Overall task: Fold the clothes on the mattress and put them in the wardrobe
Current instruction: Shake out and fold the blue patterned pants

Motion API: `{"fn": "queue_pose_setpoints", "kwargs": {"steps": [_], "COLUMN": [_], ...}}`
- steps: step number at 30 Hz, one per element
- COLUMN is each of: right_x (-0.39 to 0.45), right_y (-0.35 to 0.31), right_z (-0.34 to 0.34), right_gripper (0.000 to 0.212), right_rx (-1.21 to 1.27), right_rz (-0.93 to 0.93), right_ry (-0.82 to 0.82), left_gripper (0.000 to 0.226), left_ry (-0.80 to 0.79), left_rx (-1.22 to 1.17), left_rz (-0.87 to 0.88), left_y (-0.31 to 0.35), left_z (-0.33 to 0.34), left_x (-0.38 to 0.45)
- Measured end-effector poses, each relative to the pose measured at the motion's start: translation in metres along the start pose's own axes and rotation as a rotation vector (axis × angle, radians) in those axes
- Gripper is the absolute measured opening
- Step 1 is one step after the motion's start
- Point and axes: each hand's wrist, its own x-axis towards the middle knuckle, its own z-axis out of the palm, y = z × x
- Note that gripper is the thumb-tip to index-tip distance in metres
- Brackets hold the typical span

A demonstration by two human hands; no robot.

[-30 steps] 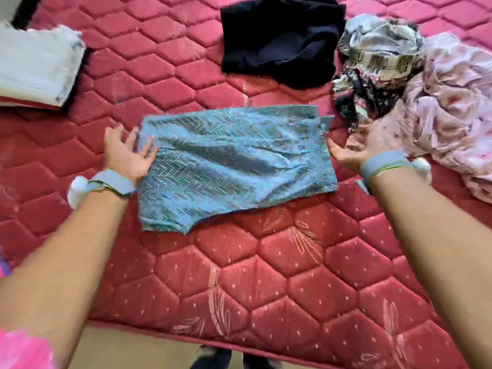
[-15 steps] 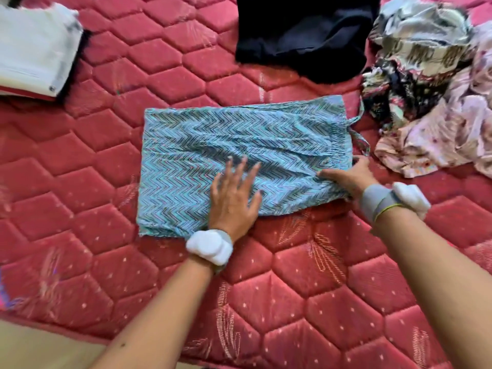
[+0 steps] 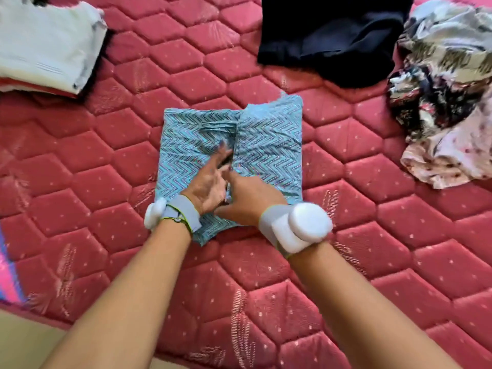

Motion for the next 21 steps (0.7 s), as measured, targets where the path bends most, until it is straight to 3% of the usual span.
{"fn": "queue_pose_setpoints", "kwargs": {"steps": [1, 5, 8, 11, 13, 14, 16, 17, 19, 21], "right_x": [-0.002, -0.006, 0.003, 0.017, 0.022, 0.021, 0.023, 0.022, 0.020, 0.017], "right_y": [0.007, 0.044, 0.064, 0.078, 0.084, 0.085, 0.083, 0.083, 0.077, 0.053], "right_z": [0.003, 0.007, 0.004, 0.013, 0.017, 0.014, 0.015, 0.016, 0.017, 0.008], "right_gripper": [0.055, 0.034, 0.031, 0.048, 0.066, 0.070, 0.073, 0.078, 0.082, 0.071], "right_rx": [0.044, 0.166, 0.277, 0.319, 0.413, 0.485, 0.734, 0.836, 0.799, 0.595], "right_rz": [0.026, 0.253, 0.348, 0.512, 0.544, 0.525, 0.455, 0.410, 0.356, 0.338], "right_ry": [0.075, 0.499, 0.759, 0.603, 0.456, 0.422, 0.360, 0.331, 0.325, 0.348], "left_gripper": [0.025, 0.071, 0.068, 0.064, 0.063, 0.066, 0.069, 0.067, 0.064, 0.069], "left_ry": [0.014, 0.044, 0.099, 0.280, 0.444, 0.454, 0.248, 0.117, -0.035, -0.036], "left_rx": [0.070, 0.383, 0.650, 1.033, 1.355, 1.500, 1.678, 1.687, 1.559, 1.128], "left_rz": [0.034, 0.320, 0.601, 0.502, 0.597, 0.654, 0.635, 0.535, 0.318, 0.273], "left_y": [-0.004, -0.013, -0.022, -0.038, -0.043, -0.040, -0.029, -0.024, -0.016, 0.006], "left_z": [-0.002, 0.008, 0.011, 0.004, 0.006, 0.009, 0.012, 0.013, 0.010, 0.008], "left_x": [0.003, -0.007, -0.019, -0.029, -0.029, -0.027, -0.022, -0.019, -0.011, -0.012]}}
